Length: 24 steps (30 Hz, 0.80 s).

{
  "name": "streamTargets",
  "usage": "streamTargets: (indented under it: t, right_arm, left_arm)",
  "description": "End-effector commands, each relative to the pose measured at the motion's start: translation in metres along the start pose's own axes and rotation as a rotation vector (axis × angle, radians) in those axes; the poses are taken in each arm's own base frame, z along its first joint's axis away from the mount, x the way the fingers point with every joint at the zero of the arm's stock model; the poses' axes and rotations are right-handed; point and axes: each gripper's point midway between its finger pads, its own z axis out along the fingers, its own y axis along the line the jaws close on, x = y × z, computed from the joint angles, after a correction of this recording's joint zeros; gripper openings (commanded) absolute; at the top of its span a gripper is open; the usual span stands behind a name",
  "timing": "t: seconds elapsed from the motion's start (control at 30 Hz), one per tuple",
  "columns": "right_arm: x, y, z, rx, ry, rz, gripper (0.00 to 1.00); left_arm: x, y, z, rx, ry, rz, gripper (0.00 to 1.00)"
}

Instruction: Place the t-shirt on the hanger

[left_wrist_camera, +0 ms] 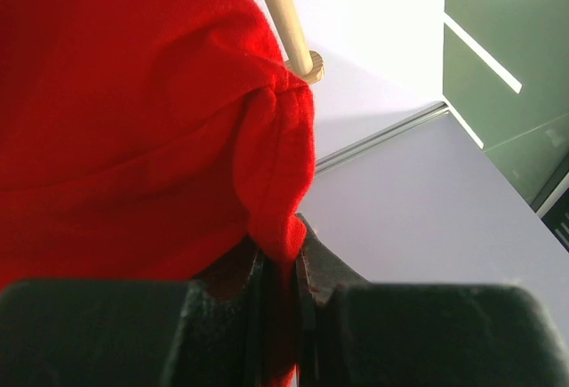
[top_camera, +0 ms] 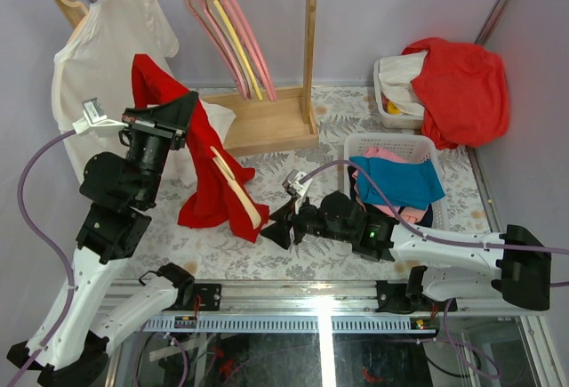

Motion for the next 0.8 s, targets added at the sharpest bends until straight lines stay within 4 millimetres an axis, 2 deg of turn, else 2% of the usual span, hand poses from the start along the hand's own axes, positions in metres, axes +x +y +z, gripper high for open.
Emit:
streamTargets:
  t: [0.0, 0.33, 0.43, 0.5, 0.57, 0.67, 0.77]
  right_arm:
    - [-0.033, 0.023, 0.003, -0.083, -0.085, -0.031, 0.59]
    - [-0.04, 0.025, 0.008, -0.08, -0.1, -0.036, 0.51]
    - [-0.043, 0.026, 0.008, -0.083, -0.106, -0.038, 0.45]
    - [-0.043, 0.026, 0.008, -0.083, -0.106, -0.04, 0.37]
    - [-0.042, 0.027, 0.008, -0.087, -0.103, -0.038, 0.17]
    - [-0.038, 0.027, 0.008, -0.094, -0.089, -0.031, 0.01]
    - [-0.03, 0.026, 0.008, -0.097, -0.069, -0.01, 0.0]
  left_arm:
    - [-0.013, -0.023, -0.003, 0.089, -0.046, -0.045, 0.0]
    - [-0.01, -0.025, -0.004, 0.102, -0.032, -0.06, 0.0]
    - [-0.009, -0.024, -0.004, 0.101, -0.028, -0.06, 0.0]
    - [-0.009, -0.025, -0.004, 0.103, -0.029, -0.063, 0.0]
    - [-0.009, -0.024, -0.004, 0.105, -0.032, -0.066, 0.0]
    - [-0.009, -0.024, -0.004, 0.109, -0.032, -0.073, 0.0]
    - [-0.011, -0.025, -0.007, 0.146, -0.054, -0.111, 0.0]
